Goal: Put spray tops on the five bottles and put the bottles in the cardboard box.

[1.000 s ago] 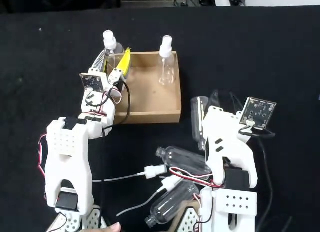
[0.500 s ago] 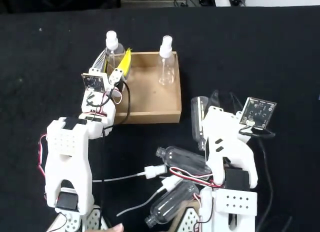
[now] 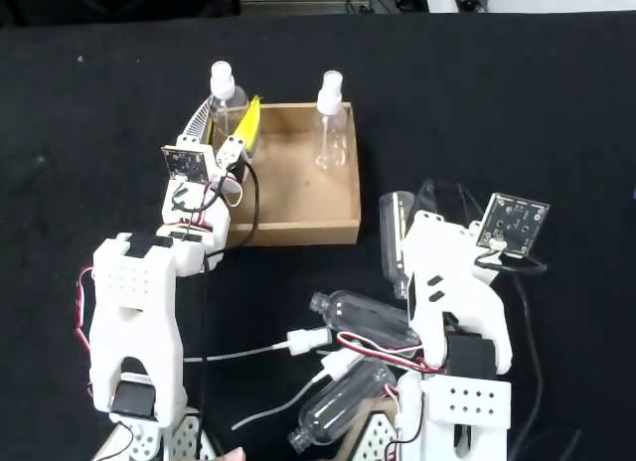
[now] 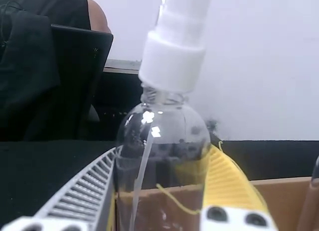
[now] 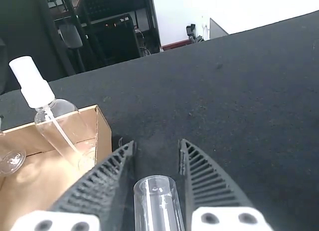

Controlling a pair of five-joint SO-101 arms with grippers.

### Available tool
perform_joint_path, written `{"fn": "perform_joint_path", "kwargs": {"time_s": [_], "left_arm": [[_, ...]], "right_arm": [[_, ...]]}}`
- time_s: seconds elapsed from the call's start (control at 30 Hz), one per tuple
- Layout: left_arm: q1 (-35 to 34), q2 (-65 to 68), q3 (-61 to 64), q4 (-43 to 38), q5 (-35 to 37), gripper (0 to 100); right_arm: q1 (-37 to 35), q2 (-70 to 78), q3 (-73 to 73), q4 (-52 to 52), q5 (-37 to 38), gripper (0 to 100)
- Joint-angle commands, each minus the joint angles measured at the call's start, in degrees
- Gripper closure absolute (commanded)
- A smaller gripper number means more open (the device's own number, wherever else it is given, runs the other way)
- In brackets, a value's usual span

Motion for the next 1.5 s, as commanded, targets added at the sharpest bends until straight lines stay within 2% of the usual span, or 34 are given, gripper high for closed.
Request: {"fn": "perform_joint_path", "kwargs": {"time_s": [0.0,1.37,1.47], "left_arm": [[0.13,0.88,-0.13,0.53,-0.09,83],[0.22,1.58,-0.4,0.44,-0.44,83],[0.22,1.58,-0.4,0.44,-0.44,80]], "right_arm": [[1.41,-0.13,-0.48,-1.85,0.0,88.5],[1.41,-0.13,-0.48,-1.93,0.0,88.5],[1.41,-0.13,-0.4,-1.93,0.0,88.5]]}}
